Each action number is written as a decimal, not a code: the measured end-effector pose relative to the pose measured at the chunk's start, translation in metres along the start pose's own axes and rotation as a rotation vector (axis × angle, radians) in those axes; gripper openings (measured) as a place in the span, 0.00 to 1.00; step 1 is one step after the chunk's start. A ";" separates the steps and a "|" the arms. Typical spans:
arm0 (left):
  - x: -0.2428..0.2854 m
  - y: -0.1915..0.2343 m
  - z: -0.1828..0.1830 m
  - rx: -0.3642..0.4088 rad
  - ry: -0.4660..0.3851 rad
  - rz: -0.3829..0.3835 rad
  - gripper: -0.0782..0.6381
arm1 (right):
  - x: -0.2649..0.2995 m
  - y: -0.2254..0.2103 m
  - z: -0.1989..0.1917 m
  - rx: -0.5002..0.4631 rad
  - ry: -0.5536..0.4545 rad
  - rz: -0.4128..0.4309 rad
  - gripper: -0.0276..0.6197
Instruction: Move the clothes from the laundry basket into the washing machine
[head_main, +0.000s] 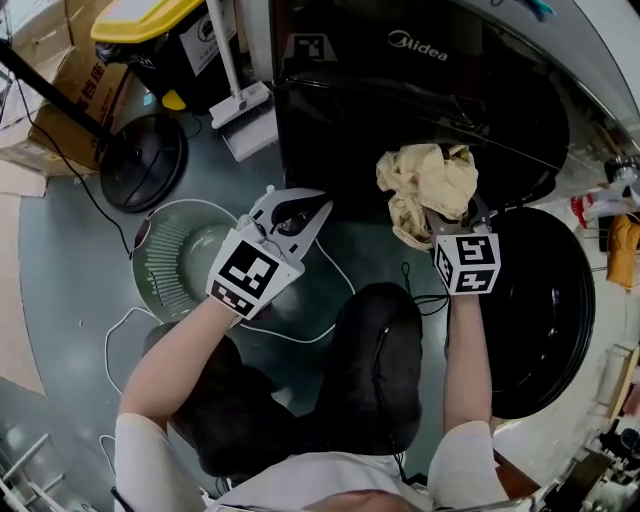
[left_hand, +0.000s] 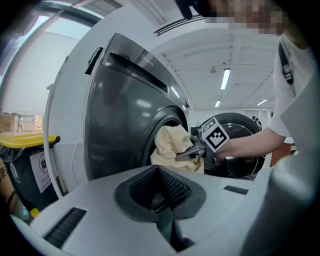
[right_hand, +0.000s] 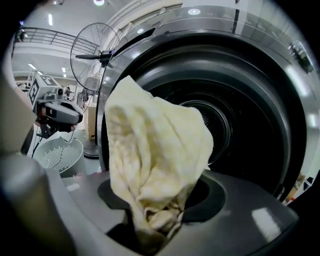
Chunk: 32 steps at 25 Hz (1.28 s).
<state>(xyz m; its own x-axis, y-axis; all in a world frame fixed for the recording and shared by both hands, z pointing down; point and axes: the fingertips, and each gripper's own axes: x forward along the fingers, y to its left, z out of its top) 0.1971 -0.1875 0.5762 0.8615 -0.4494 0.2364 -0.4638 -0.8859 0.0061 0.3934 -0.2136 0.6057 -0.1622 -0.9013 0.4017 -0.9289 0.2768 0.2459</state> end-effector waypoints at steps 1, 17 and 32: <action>0.000 -0.001 0.002 -0.007 -0.008 0.000 0.12 | 0.003 -0.002 -0.002 0.002 -0.012 -0.011 0.43; -0.007 -0.008 -0.016 0.004 0.028 -0.004 0.12 | 0.062 -0.026 0.000 -0.055 -0.160 -0.144 0.43; 0.021 -0.016 -0.014 0.014 0.036 0.013 0.12 | 0.102 -0.052 0.002 -0.102 -0.241 -0.240 0.45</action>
<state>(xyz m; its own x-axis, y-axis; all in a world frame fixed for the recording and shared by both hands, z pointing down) 0.2200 -0.1810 0.5942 0.8472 -0.4569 0.2710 -0.4719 -0.8816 -0.0110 0.4242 -0.3210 0.6323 -0.0287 -0.9941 0.1047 -0.9139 0.0685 0.4002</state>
